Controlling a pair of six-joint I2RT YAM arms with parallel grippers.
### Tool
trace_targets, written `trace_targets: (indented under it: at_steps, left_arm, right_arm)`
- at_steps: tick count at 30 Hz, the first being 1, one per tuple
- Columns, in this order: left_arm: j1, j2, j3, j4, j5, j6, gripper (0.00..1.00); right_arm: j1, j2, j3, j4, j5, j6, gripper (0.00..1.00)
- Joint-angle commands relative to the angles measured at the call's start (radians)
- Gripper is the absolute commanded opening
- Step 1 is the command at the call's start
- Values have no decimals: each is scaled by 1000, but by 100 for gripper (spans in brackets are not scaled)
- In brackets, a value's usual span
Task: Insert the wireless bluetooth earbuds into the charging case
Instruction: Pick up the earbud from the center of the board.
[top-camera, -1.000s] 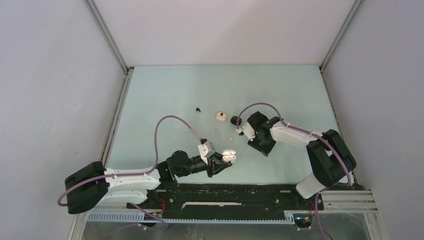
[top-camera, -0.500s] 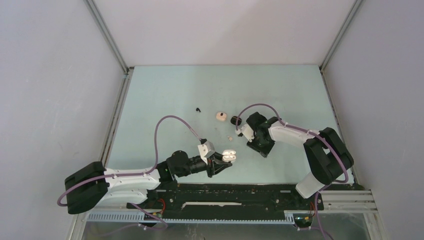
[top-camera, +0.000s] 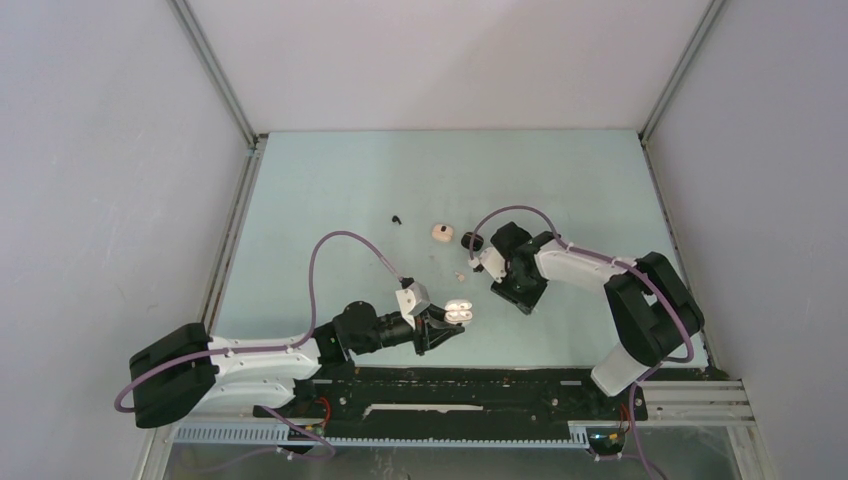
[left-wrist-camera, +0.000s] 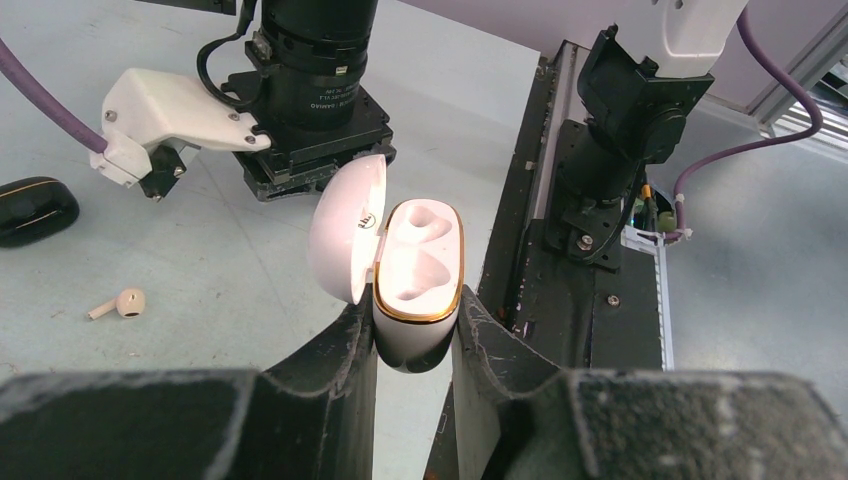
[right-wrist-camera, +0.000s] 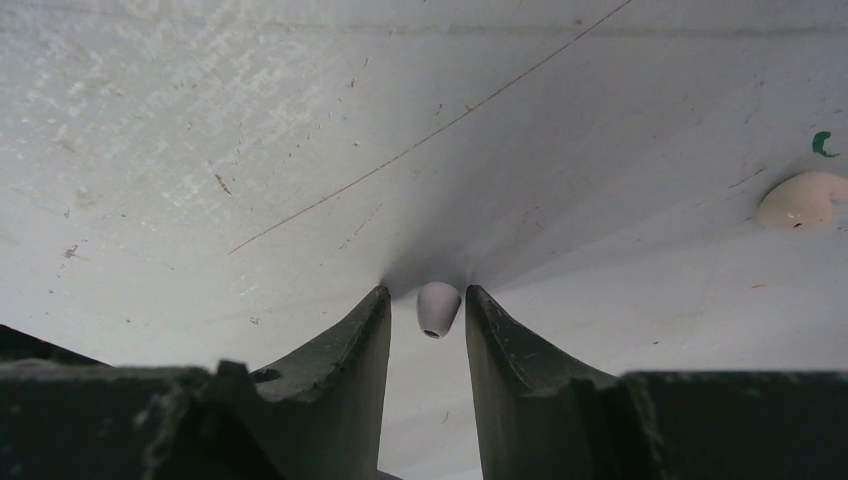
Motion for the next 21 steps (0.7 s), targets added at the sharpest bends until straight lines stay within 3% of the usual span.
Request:
trace_targets:
  at_steps: [1,8,14,18,21]
  left_arm:
    - [-8,-3,27,37,1,-1,0]
    - [-8,6,28,41,2,-2,0]
    - [-8,9,29,43,4,-2,0]
    - [-8,6,27,40,8,-2,0]
    - [-9,5,27,46,10,1,0]
  right_arm:
    - [7,27,23,34,-31,7,36]
    - [7,43,24,27,-34,6,31]
    - [-2,24,23,17,-47,5,17]
    - [-22,-85,35,-6,-88,-2,7]
    - [-59,-209,55,-41,-217,-27,1]
